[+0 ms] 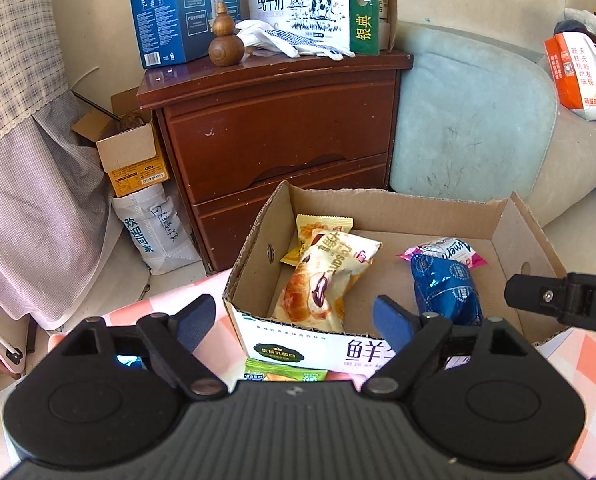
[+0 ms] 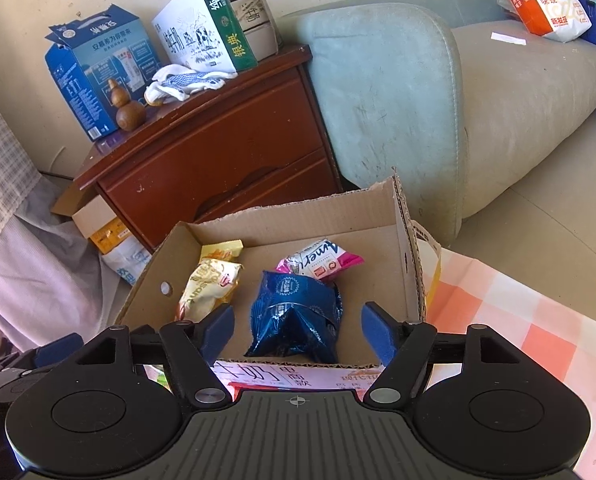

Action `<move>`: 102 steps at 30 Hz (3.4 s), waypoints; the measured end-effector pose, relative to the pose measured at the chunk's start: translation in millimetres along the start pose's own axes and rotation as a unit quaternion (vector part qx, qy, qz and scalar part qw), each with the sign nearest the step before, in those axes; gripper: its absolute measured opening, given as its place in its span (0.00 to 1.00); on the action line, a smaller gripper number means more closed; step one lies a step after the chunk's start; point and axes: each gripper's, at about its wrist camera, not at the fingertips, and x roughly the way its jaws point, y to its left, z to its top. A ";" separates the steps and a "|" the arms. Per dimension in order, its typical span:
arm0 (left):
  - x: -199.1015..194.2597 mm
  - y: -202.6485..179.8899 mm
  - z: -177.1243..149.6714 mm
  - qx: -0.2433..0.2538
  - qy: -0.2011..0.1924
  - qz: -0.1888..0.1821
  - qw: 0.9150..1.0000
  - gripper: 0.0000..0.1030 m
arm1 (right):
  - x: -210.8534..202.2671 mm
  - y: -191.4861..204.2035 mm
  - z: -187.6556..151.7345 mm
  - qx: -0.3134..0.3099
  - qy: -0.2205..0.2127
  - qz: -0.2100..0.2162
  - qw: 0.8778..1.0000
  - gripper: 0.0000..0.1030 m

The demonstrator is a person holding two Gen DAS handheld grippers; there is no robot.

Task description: Organize snacks

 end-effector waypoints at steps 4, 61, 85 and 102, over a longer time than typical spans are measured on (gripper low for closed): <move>-4.6 -2.3 -6.8 0.008 0.009 0.003 1.000 0.83 | -4.9 1.8 -4.0 -0.020 0.002 -0.005 1.000 0.72; 0.5 -47.9 -59.4 0.057 0.084 -0.047 0.994 0.88 | -9.5 -67.1 -48.1 -0.048 0.162 -0.010 0.985 0.78; 39.3 -79.4 -57.7 0.073 0.098 -0.063 0.990 0.91 | 21.6 -37.8 -80.4 -0.158 0.159 -0.011 0.974 0.76; 40.1 -91.9 -70.6 0.099 0.113 -0.094 0.984 0.67 | 19.2 -34.9 -84.4 -0.181 0.150 -0.003 0.972 0.56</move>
